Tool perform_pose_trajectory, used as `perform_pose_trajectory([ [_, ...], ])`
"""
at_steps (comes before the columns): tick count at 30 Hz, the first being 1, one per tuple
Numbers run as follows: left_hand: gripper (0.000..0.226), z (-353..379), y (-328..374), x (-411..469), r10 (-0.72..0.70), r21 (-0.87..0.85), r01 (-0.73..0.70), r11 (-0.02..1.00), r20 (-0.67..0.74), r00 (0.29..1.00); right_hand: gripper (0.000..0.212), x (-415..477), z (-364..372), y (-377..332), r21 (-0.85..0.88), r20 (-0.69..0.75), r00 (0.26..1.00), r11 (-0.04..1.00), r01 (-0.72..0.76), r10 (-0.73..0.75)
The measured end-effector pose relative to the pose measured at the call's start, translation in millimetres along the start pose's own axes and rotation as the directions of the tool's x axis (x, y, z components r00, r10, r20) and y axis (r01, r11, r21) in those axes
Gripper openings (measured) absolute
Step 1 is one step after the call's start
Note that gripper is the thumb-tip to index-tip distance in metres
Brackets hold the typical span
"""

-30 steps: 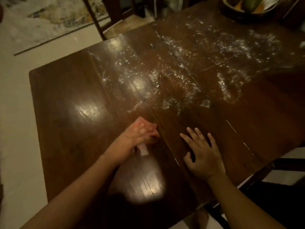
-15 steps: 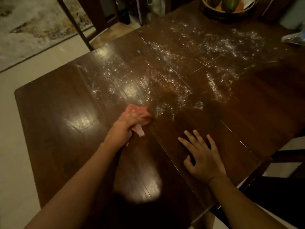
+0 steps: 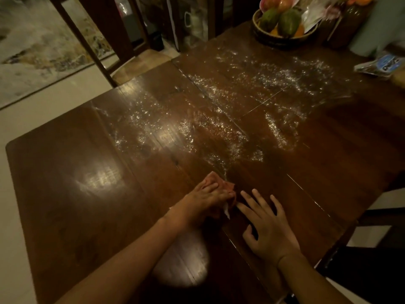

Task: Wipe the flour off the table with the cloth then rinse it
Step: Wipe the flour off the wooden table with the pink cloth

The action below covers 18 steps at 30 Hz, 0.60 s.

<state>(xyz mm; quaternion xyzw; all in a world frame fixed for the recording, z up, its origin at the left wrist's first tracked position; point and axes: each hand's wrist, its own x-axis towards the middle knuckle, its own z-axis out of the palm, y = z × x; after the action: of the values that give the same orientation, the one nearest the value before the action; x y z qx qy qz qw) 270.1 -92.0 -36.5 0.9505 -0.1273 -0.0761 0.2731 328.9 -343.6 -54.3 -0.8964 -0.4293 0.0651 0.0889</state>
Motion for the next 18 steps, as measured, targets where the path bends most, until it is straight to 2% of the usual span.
perform_pose_trajectory([
  [1,0.071,-4,-3,6,-0.01,0.037,0.008,0.999,0.064,0.998,0.061,0,-1,0,-0.016,0.003,1.0,1.0,0.004,-0.004],
  [3,0.067,-10,-14,21,0.05,0.083,-0.058,0.995,0.095,0.994,0.062,1,-2,0,-0.025,0.0,1.0,1.0,0.004,-0.004],
  [5,0.064,-12,-19,36,0.104,0.114,-0.11,0.987,0.057,0.993,0.065,1,-2,0,-0.037,0.001,1.0,0.999,-0.003,0.004],
  [7,0.06,-16,-20,50,0.087,0.139,-0.076,0.987,-0.071,0.994,0.066,0,-3,-1,-0.053,-0.005,1.0,0.999,-0.009,0.009],
  [8,0.057,-20,-23,57,0.032,0.118,-0.01,0.993,-0.182,0.983,0.066,0,-4,-1,-0.058,-0.013,1.0,0.998,-0.009,0.008],
  [10,0.053,-27,-35,68,-0.186,0.03,0.21,0.977,-0.358,0.915,0.065,0,-5,-3,-0.055,-0.014,1.0,0.998,-0.011,0.01],
  [11,0.054,-29,-42,70,-0.284,-0.009,0.306,0.952,-0.4,0.871,0.064,0,-6,-3,-0.049,-0.01,1.0,0.999,-0.015,0.015],
  [13,0.057,-28,-44,67,-0.385,-0.078,0.392,0.917,-0.436,0.814,0.064,0,-7,-4,-0.052,-0.003,1.0,0.998,-0.023,0.023],
  [15,0.055,-19,-24,57,-0.38,-0.17,0.34,0.925,-0.47,0.797,0.064,0,-7,-4,-0.059,0.005,1.0,0.998,-0.024,0.024],
  [16,0.054,-12,-12,51,-0.326,-0.189,0.267,0.945,-0.483,0.813,0.065,0,-7,-4,-0.057,0.003,1.0,0.998,-0.023,0.023],
  [18,0.054,0,7,42,-0.132,-0.103,0.097,0.99,-0.432,0.892,0.065,1,-8,-4,-0.058,0.003,1.0,0.998,-0.019,0.019],
])
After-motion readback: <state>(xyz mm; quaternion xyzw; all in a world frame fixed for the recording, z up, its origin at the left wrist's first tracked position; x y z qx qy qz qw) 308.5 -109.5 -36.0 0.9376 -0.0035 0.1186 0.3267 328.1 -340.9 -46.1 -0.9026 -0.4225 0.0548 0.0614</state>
